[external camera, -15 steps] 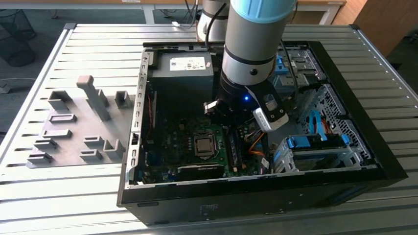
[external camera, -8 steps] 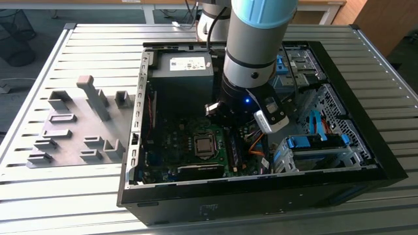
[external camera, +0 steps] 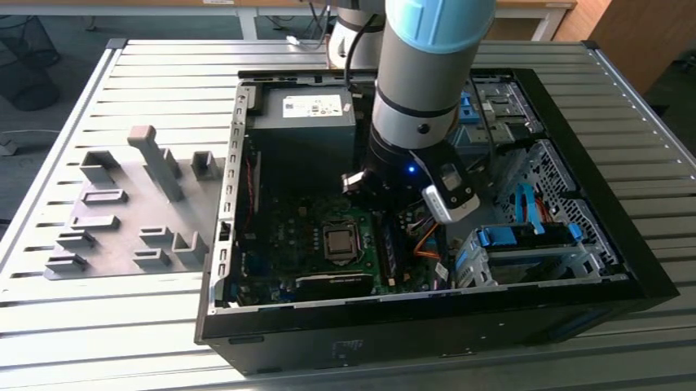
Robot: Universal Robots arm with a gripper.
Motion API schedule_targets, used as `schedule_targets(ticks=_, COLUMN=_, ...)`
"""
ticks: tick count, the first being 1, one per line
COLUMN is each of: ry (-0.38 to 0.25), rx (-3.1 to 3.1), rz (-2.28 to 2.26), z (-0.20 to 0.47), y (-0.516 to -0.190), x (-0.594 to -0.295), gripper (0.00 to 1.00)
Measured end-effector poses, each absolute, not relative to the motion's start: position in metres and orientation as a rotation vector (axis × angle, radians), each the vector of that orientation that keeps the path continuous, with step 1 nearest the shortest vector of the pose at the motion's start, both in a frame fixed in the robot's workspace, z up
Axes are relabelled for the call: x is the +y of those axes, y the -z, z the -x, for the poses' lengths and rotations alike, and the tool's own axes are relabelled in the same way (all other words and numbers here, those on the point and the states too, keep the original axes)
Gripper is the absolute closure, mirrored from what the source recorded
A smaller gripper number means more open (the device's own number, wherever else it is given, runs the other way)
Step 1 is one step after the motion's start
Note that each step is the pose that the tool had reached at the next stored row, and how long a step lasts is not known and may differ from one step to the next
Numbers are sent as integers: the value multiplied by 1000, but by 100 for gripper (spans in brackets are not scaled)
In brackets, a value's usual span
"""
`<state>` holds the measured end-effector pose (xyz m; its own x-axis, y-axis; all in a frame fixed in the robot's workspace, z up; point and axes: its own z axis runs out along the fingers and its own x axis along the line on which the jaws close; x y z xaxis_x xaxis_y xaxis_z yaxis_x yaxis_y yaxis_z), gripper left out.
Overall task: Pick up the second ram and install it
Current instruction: 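Insert the second ram into the second slot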
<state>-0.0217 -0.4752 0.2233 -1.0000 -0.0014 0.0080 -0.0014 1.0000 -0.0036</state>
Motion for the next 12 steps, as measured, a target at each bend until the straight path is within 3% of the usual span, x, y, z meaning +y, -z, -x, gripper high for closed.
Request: schedule_targets(ticks=12, ry=-5, rx=-3134, rz=-1, z=22, y=-216, x=-472, gripper=86)
